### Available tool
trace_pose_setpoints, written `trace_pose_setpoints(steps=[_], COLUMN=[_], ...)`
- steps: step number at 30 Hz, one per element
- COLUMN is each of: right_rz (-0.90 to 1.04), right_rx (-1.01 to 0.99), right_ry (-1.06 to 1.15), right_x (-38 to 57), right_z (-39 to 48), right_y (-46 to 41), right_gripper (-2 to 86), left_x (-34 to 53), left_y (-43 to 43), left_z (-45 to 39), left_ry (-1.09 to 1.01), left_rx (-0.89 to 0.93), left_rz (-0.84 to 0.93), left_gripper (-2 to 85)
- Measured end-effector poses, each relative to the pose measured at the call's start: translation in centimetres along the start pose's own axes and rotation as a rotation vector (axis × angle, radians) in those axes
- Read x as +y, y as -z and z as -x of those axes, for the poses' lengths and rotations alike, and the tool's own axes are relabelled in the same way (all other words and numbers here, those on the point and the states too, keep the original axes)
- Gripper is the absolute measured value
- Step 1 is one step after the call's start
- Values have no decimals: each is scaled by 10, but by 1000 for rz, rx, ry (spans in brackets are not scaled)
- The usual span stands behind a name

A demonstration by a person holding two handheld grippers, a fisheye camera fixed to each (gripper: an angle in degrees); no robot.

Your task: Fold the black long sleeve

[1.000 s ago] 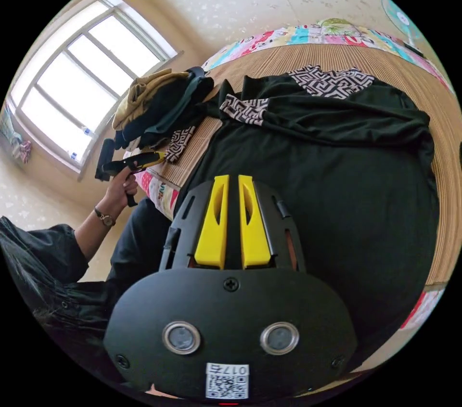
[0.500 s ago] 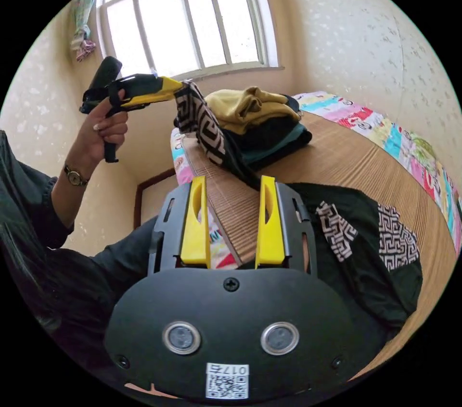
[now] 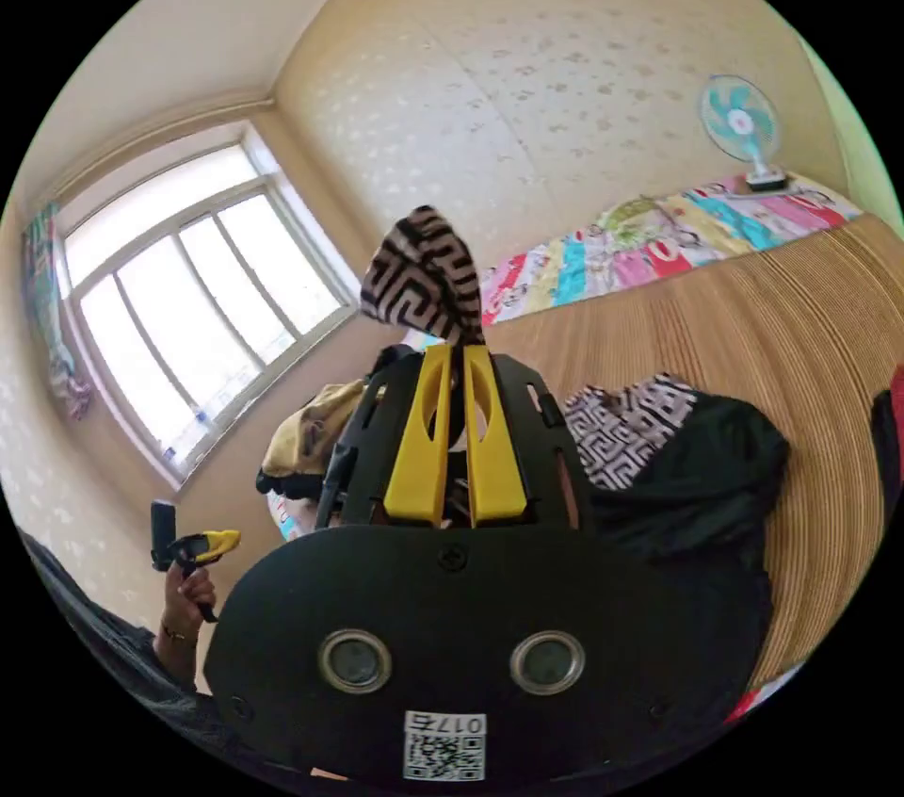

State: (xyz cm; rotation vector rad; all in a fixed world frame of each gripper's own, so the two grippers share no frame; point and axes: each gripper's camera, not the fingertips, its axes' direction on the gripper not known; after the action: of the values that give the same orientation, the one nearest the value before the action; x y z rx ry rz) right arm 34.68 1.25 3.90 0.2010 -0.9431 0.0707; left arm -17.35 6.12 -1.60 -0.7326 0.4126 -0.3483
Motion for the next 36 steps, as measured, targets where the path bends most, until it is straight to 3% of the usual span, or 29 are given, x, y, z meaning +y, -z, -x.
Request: trace_pose_setpoints(steps=[2,6,10,16,18,22,26,29,32,36], right_rz=[88,172,229,567,585,528,532,646,501,442], right_rx=[257,393,456,613,664,652,670,626,548,591], right_ry=[-216,-417,-329,-33,43,20,32,-5,1,-22], right_x=[24,83,109,78,63,26,-24,-64,-68,-17], right_z=[-97,-172,-160,-146,-141,-156,-177,-182,-158,-140], right_y=[30,85,93,-19,-48,-94,-146,-157,-100,-22], right_gripper=[84,93,95,108,107,102,94,95,99,111], left_x=[23,39,16,-53,-69,-116,-168,-198,-184,-125], left_y=[-43,-104,-186,-323,-373,-436,-471,-446,-374,-308], left_z=[6,-2,-23,-8,0,-1,4,16,17,31], left_ry=[54,70,-40,-122,-177,-309,-389,-266,-247,-187], left_rx=[42,40,-102,-277,-414,-493,-835,-732,-509,-379], left_rz=[96,219,362,453,532,575,484,431,284,316], left_gripper=[79,79,79,5,-3,-8,-7,1,52,118])
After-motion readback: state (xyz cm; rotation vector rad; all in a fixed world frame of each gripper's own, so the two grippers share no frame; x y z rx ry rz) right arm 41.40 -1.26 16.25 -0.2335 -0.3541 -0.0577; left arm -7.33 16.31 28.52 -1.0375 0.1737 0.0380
